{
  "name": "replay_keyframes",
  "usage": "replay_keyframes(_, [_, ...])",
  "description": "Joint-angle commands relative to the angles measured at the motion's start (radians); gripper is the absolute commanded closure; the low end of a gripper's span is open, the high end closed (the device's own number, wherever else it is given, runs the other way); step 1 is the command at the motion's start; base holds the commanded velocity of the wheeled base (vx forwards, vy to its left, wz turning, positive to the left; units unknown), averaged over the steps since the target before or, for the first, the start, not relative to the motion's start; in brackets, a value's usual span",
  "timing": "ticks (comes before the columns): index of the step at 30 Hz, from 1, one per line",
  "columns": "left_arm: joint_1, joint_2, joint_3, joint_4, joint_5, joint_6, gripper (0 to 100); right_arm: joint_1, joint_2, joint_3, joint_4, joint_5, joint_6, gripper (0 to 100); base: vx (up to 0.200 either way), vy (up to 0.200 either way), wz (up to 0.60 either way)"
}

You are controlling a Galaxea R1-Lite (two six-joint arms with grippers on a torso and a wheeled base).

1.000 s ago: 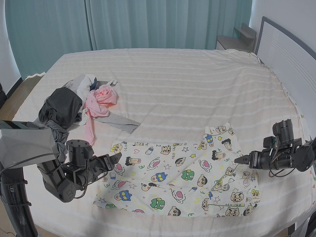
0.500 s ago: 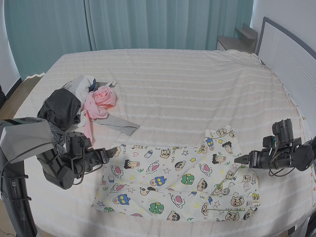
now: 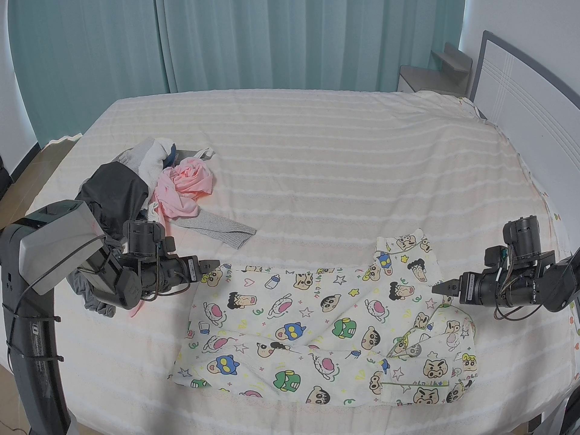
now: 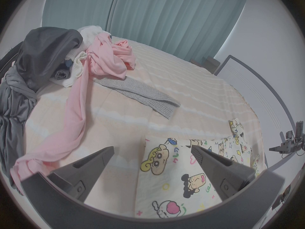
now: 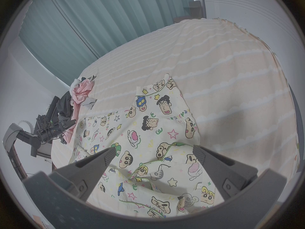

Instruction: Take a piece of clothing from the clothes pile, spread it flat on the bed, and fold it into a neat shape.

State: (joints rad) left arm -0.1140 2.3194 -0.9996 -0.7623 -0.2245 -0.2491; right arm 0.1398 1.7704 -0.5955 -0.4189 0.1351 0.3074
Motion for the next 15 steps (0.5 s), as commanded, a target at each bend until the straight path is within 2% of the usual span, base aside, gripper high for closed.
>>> replay_keyframes(1, [0.024,0.028,-0.044,0.001,-0.012,0.001,0,-0.006,0.030,0.000,-0.015,0.001,0.005,0,0.000,0.000,0.00])
replay_keyframes(8, [0.027,0.092,-0.126,0.006,-0.050,0.004,0,-0.005,0.017,0.002,-0.055,-0.006,0.007,0,0.000,0.000,0.00])
replay_keyframes(12, [0.020,0.106,-0.126,0.001,-0.084,0.002,0,-0.005,0.003,0.011,-0.054,-0.011,0.007,0,0.000,0.000,0.00])
replay_keyframes(15, [0.019,0.104,-0.120,0.000,-0.107,-0.001,0,-0.002,0.006,0.011,-0.054,-0.038,0.007,0,0.000,0.000,0.00])
